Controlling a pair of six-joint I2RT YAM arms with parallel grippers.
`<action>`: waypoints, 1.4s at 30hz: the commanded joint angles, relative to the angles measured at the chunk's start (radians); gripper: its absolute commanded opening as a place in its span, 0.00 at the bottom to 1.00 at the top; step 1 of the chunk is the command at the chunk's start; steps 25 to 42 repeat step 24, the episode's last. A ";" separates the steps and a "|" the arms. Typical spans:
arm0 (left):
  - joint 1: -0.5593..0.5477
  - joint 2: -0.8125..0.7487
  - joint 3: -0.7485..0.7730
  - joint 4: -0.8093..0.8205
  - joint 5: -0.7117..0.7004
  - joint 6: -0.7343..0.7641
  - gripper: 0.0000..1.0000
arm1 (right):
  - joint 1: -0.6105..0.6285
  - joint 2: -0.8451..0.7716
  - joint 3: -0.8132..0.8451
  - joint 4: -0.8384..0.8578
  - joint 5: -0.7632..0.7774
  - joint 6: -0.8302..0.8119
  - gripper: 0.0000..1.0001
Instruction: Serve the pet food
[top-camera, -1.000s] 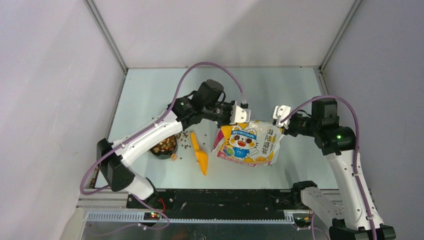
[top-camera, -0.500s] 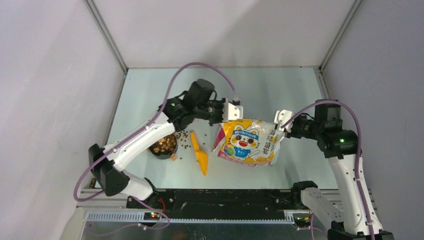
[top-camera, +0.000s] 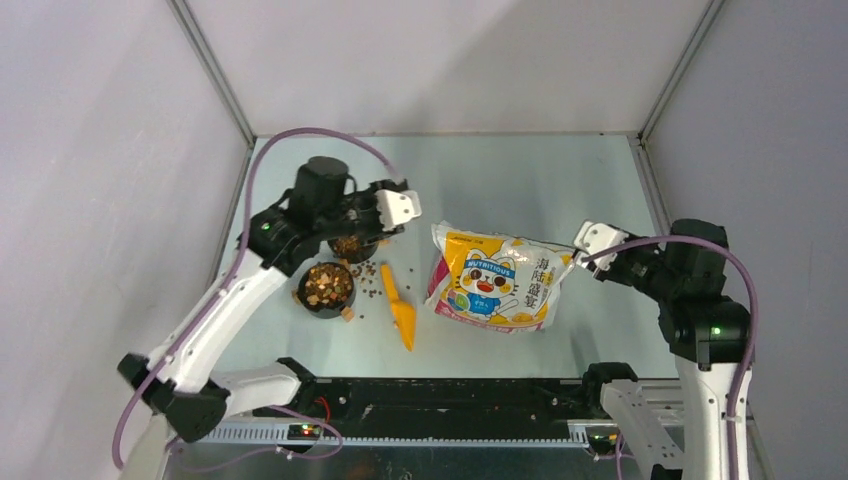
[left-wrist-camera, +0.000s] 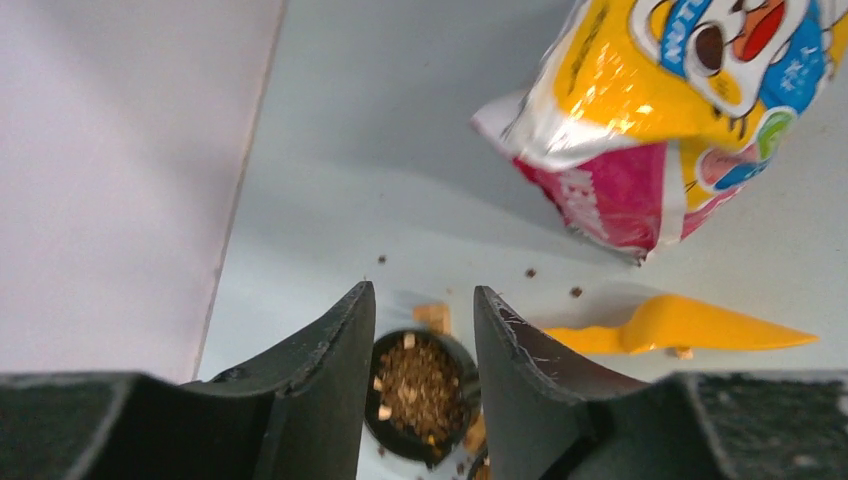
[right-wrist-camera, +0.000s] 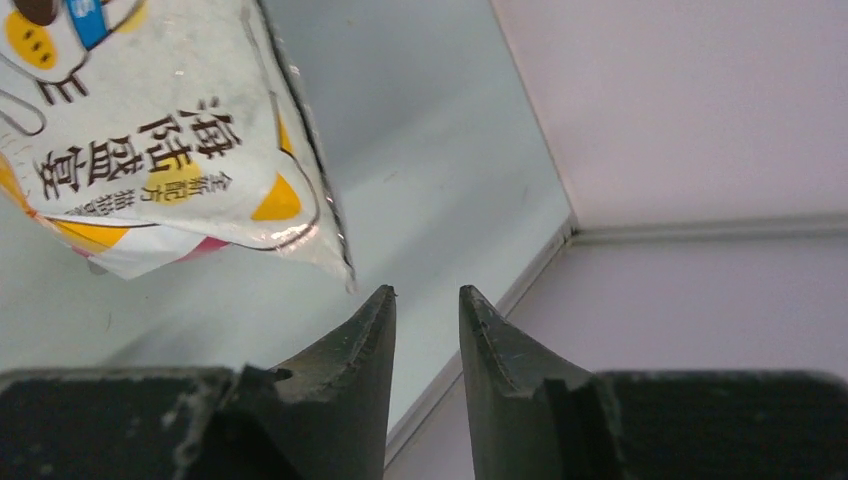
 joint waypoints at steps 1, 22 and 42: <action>0.092 -0.129 -0.041 -0.001 -0.027 -0.081 0.50 | -0.106 0.006 0.062 0.014 0.008 0.157 0.34; 0.402 -0.307 -0.052 0.171 -0.428 -0.732 1.00 | -0.343 0.128 0.158 0.392 0.244 1.081 0.81; 0.405 -0.319 -0.070 0.173 -0.392 -0.736 1.00 | -0.343 0.125 0.155 0.375 0.258 1.093 0.81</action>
